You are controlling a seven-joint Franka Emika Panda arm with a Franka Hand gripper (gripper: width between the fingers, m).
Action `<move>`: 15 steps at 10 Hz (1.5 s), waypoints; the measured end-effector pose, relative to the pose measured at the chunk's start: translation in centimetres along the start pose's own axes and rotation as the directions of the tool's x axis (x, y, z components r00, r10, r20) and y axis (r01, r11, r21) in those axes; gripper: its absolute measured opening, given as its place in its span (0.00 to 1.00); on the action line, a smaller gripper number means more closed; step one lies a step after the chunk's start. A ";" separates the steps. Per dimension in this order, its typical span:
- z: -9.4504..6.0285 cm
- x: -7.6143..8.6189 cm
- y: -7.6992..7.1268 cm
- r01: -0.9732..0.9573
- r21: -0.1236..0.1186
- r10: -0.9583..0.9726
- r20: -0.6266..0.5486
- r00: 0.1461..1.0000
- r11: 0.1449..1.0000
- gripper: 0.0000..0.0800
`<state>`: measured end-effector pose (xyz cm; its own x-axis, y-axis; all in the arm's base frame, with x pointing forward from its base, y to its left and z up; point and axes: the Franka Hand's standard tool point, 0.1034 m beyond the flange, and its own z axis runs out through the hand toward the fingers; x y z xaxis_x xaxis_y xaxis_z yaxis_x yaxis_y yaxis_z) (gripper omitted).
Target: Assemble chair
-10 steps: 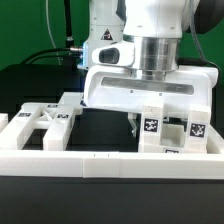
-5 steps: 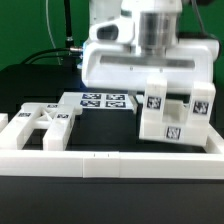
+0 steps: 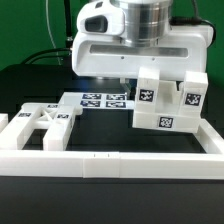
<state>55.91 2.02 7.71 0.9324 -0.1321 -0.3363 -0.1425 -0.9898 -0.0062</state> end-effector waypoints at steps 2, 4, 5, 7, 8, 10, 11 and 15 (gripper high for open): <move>-0.6 -0.6 0.6 0.051 0.008 -0.052 0.169 0.984 0.999 0.04; -1.8 -1.7 1.5 0.066 0.027 -0.071 0.342 0.937 0.997 0.04; -2.0 -2.1 1.6 0.048 0.023 -0.053 0.397 0.916 0.999 0.04; -1.1 -2.5 1.8 0.028 0.006 -0.027 0.496 0.868 1.000 0.04; -0.8 -2.3 1.9 0.027 0.005 -0.025 0.508 0.861 1.000 0.04; -0.1 -2.1 2.8 0.075 0.044 -0.086 0.510 0.856 0.996 0.04; 0.0 -1.9 3.6 0.104 0.073 -0.127 0.508 0.852 0.992 0.04; 0.6 -2.0 5.2 0.103 0.105 -0.143 0.527 0.838 0.989 0.04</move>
Offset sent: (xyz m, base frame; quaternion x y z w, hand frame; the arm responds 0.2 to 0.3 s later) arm -0.0065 -0.0063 0.0363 0.0276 -0.2458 -0.0784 0.9657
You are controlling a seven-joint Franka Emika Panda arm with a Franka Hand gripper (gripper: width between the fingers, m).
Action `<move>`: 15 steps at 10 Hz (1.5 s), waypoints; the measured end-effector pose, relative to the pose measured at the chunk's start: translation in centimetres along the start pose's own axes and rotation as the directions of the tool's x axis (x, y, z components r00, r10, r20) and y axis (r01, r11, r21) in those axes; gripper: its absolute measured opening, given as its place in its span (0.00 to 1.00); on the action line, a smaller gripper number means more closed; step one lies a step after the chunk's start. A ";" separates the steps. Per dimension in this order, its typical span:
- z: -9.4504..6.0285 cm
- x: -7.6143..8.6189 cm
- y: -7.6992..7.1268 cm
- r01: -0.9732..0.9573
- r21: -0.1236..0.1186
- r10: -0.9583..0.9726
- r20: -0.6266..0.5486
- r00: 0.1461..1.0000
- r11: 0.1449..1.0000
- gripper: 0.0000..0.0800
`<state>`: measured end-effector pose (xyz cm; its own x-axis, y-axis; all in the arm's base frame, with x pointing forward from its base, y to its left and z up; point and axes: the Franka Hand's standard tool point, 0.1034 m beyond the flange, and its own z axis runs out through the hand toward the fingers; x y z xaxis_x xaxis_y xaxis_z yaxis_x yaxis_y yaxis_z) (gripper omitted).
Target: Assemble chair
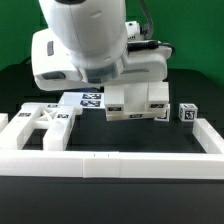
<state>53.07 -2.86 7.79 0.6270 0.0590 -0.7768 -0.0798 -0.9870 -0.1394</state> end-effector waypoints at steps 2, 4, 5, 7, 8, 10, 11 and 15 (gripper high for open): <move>1.7 -0.9 0.2 -0.018 0.003 0.018 0.140 0.990 1.000 0.04; 2.5 -0.1 0.8 -0.024 -0.001 0.023 0.271 0.962 1.000 0.04; 2.7 -0.1 0.7 -0.020 -0.002 0.020 0.280 0.960 1.000 0.04; 2.8 -0.1 0.8 -0.020 -0.002 0.020 0.246 0.969 1.000 0.04; 3.2 0.2 1.0 -0.022 -0.002 0.022 0.249 0.968 1.000 0.04; 3.4 0.4 1.2 -0.024 -0.001 0.023 0.251 0.968 1.000 0.18; 3.4 0.4 1.3 -0.026 0.001 0.024 0.251 0.968 1.000 0.35; 3.5 0.5 1.8 -0.014 0.013 0.011 0.252 0.968 1.000 0.74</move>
Offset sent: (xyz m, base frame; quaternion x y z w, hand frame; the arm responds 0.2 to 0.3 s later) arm 0.0049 -0.0072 -0.0014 -0.0053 -0.1994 -0.0064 0.9799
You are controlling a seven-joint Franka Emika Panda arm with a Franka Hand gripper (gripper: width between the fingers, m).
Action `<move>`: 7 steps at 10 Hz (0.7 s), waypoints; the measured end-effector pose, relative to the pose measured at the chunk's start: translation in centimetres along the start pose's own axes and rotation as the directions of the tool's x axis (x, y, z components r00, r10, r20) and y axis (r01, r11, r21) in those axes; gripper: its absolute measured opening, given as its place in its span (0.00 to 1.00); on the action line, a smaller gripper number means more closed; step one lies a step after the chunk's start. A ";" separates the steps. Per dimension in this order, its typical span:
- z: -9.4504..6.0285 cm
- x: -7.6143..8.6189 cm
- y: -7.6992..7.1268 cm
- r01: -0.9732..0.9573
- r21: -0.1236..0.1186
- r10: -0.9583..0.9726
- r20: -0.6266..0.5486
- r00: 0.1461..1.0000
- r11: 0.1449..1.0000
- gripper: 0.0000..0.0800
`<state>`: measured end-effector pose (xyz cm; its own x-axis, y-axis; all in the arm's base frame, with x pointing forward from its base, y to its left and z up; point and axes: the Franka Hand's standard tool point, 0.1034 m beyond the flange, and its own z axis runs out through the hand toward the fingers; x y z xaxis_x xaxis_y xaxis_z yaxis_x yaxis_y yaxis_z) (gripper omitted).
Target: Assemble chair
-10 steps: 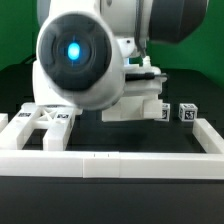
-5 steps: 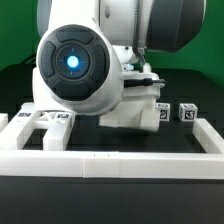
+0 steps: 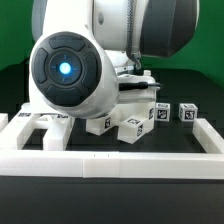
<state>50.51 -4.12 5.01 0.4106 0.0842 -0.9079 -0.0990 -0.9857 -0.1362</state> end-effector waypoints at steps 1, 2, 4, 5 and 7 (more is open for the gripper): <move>-0.4 -0.1 0.2 0.029 0.002 -0.029 -0.010 1.000 1.000 0.80; -1.1 -0.3 0.4 0.069 0.000 -0.069 -0.028 0.997 0.998 0.81; -1.8 -1.0 0.8 0.091 0.000 -0.091 -0.042 0.995 0.996 0.81; -2.0 -0.8 1.0 0.102 -0.006 -0.102 -0.065 0.993 0.995 0.81; -2.3 -1.0 1.2 0.100 -0.005 -0.100 -0.082 0.992 0.995 0.81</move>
Offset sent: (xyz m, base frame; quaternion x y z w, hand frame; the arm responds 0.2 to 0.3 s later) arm 0.0143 -0.0153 0.0168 -0.0179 -0.0023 -0.0469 0.9987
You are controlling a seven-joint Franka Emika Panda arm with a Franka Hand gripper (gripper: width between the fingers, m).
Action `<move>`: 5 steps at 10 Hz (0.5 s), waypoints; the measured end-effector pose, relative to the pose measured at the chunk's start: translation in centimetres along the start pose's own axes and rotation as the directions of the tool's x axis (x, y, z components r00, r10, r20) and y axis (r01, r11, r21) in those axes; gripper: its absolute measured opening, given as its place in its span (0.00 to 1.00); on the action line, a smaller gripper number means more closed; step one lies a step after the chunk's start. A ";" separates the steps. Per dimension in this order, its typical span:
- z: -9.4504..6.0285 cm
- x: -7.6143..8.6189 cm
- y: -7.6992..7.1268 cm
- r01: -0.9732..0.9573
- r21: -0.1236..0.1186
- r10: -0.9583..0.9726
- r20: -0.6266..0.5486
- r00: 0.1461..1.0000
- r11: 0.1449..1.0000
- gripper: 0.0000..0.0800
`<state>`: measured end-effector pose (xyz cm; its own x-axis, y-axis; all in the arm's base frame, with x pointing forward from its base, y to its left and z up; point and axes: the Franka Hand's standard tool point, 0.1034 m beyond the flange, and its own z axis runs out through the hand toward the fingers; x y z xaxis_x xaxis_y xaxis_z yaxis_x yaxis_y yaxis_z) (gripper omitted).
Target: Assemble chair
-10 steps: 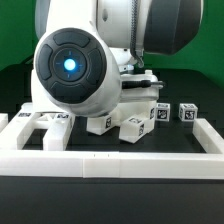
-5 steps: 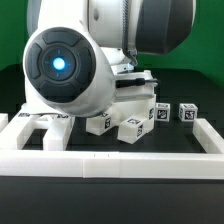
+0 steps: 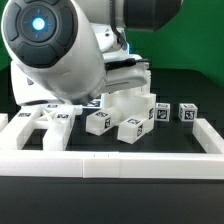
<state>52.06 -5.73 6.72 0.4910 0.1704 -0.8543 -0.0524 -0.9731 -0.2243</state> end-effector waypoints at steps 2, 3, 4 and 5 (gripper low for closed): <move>-1.2 0.6 0.2 0.000 -0.014 -0.002 -0.080 0.997 1.000 0.81; -2.2 0.7 0.3 -0.002 -0.029 -0.003 -0.186 0.983 1.000 0.81; -2.3 0.6 0.5 -0.008 -0.037 -0.002 -0.264 0.964 0.999 0.81; -2.4 0.6 0.9 -0.017 -0.048 -0.001 -0.347 0.938 0.999 0.81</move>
Offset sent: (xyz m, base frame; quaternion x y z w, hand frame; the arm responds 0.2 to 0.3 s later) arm 0.0000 0.0000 0.0000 0.0000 0.1938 0.0000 0.9810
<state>54.42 -6.84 7.11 0.7619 0.1070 -0.6388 -0.0189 -0.9822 -0.1870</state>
